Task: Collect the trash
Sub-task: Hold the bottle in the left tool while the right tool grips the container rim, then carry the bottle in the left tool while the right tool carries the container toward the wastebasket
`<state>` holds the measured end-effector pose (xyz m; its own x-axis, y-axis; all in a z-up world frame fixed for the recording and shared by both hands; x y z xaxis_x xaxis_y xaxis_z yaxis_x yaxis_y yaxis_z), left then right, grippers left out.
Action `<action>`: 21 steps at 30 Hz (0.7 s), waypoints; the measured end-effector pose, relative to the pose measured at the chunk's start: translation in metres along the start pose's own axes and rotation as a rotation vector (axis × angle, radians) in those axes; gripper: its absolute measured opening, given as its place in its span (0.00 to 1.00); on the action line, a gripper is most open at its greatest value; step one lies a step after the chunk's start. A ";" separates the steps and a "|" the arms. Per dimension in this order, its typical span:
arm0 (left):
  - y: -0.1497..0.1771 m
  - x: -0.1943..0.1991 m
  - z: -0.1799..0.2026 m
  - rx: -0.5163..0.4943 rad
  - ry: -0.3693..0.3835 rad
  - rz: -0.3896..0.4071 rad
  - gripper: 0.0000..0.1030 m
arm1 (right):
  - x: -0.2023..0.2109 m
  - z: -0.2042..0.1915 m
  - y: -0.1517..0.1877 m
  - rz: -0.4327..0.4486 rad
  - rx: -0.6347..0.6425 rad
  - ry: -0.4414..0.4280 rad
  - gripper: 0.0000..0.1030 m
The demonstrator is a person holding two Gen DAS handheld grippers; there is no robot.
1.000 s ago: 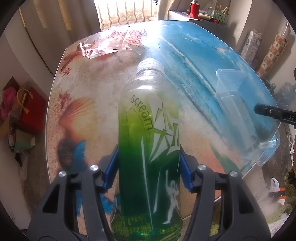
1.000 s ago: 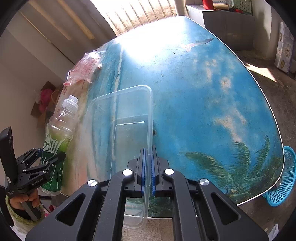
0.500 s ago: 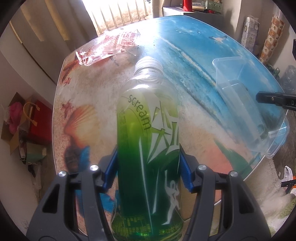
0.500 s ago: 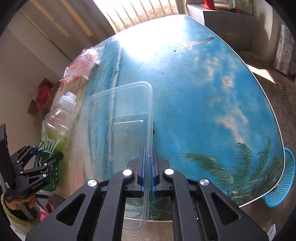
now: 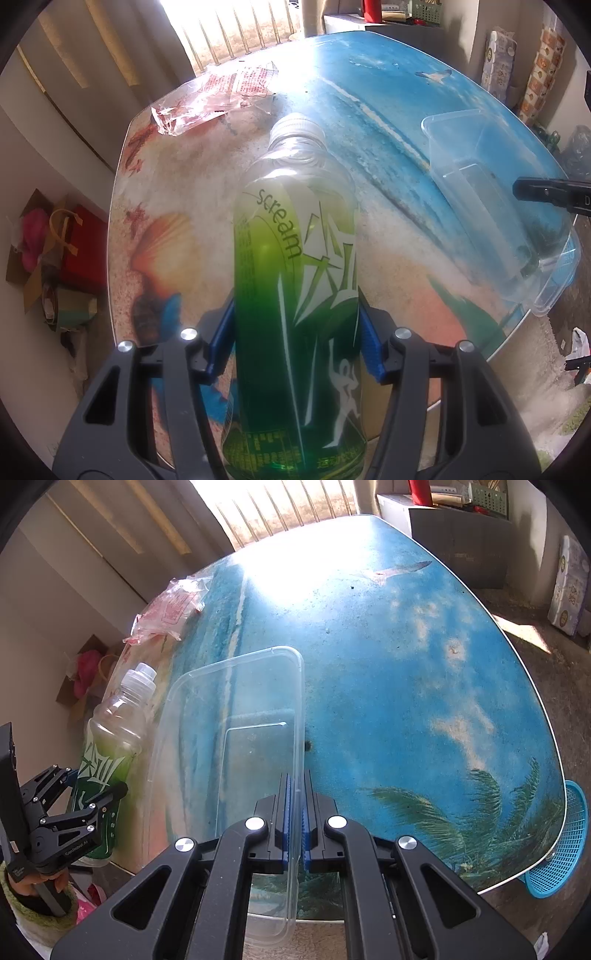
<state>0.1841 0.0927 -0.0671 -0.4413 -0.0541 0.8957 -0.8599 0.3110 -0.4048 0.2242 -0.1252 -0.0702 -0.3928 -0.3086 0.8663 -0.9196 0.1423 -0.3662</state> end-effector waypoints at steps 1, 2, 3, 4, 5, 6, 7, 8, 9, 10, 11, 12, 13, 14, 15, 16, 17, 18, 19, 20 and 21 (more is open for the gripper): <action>0.000 0.000 0.000 0.002 0.000 0.002 0.53 | 0.001 0.000 0.000 0.001 0.000 -0.002 0.05; 0.000 0.000 0.000 0.004 0.000 0.004 0.53 | 0.001 0.000 0.000 0.003 0.000 -0.002 0.05; 0.000 0.001 -0.001 0.006 0.001 0.006 0.53 | 0.002 0.000 0.000 0.004 0.001 -0.003 0.05; 0.001 0.001 0.000 0.007 0.001 0.008 0.53 | 0.002 0.000 0.000 0.005 0.001 -0.003 0.05; 0.001 0.002 0.000 0.008 0.002 0.010 0.53 | 0.003 0.000 -0.001 0.007 0.000 -0.003 0.05; 0.001 0.002 0.000 0.008 0.003 0.011 0.53 | 0.004 0.001 -0.001 0.008 0.000 -0.004 0.04; 0.001 0.002 0.000 0.008 0.003 0.013 0.53 | 0.004 0.001 -0.001 0.010 0.000 -0.005 0.04; 0.001 0.003 0.000 0.008 0.003 0.016 0.53 | 0.005 0.001 -0.001 0.013 -0.001 -0.004 0.04; 0.000 0.004 0.000 0.008 0.003 0.018 0.53 | 0.006 0.001 -0.001 0.015 -0.001 -0.004 0.04; 0.000 0.004 0.000 0.008 0.002 0.021 0.53 | 0.007 0.001 -0.002 0.017 -0.001 -0.004 0.04; 0.000 0.005 0.000 0.008 0.002 0.024 0.53 | 0.007 0.001 -0.002 0.019 -0.001 -0.005 0.04; -0.001 0.006 -0.001 0.008 0.001 0.027 0.53 | 0.008 0.001 -0.001 0.021 -0.001 -0.005 0.04; -0.001 0.006 -0.001 0.008 0.001 0.029 0.53 | 0.008 0.001 -0.001 0.022 -0.001 -0.005 0.04; -0.001 0.007 -0.001 0.009 0.001 0.031 0.53 | 0.008 0.001 -0.001 0.023 -0.002 -0.005 0.04; -0.001 0.007 -0.002 0.010 0.002 0.033 0.53 | 0.009 0.001 -0.001 0.023 -0.001 -0.005 0.04; -0.001 0.007 -0.002 0.011 0.002 0.035 0.53 | 0.009 0.001 -0.001 0.024 -0.001 -0.006 0.04; -0.001 0.008 -0.002 0.012 0.002 0.037 0.53 | 0.010 0.001 -0.001 0.025 0.000 -0.005 0.04; -0.001 0.008 -0.002 0.013 0.002 0.038 0.53 | 0.010 0.001 -0.001 0.027 0.000 -0.005 0.04; -0.001 0.008 -0.002 0.013 0.002 0.039 0.53 | 0.011 0.000 -0.001 0.029 0.002 -0.005 0.04; -0.001 0.008 -0.002 0.013 0.003 0.040 0.53 | 0.012 0.000 -0.001 0.031 0.002 -0.005 0.04; -0.001 0.008 -0.002 0.014 0.003 0.041 0.53 | 0.013 0.000 0.000 0.032 0.003 -0.006 0.04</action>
<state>0.1815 0.0941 -0.0589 -0.4757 -0.0383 0.8788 -0.8444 0.2996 -0.4441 0.2195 -0.1291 -0.0593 -0.4225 -0.3091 0.8520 -0.9064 0.1498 -0.3951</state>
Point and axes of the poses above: each gripper's, at about its wrist camera, not at the fingertips, and x roughly against the way its jaws point, z to its right, y to its underside, the point moved 6 cm from there along -x, roughly the way its jaws point, and after that the axes turned 4 degrees about -x, right-handed, at the moved point
